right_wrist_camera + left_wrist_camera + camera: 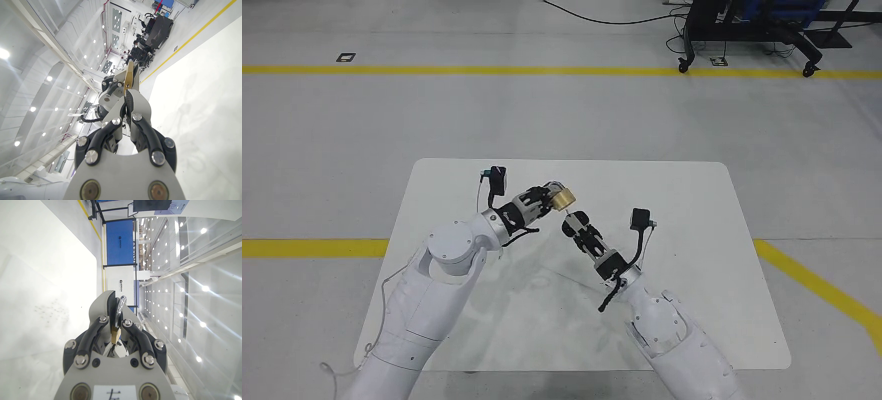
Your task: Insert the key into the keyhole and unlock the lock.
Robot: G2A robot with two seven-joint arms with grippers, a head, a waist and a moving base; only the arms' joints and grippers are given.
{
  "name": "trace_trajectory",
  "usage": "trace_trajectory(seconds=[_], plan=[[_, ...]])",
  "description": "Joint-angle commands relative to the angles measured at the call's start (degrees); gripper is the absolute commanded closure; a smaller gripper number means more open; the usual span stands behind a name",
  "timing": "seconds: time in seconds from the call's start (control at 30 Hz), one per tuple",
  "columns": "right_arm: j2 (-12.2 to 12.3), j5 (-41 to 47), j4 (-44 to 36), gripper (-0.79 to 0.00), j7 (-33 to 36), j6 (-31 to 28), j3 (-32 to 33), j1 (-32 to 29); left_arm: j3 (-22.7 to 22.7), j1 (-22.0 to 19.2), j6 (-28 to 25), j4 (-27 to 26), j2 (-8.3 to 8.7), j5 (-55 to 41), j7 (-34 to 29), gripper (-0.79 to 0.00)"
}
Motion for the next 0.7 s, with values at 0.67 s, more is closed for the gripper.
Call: trace_trajectory(seconds=[0.67], plan=[[0.86, 0.87, -0.43, 0.0, 9.87, -0.05, 3.35, -0.76, -0.29, -0.44, -0.91, -0.03, 0.37, 1.4, -4.06, 0.0]])
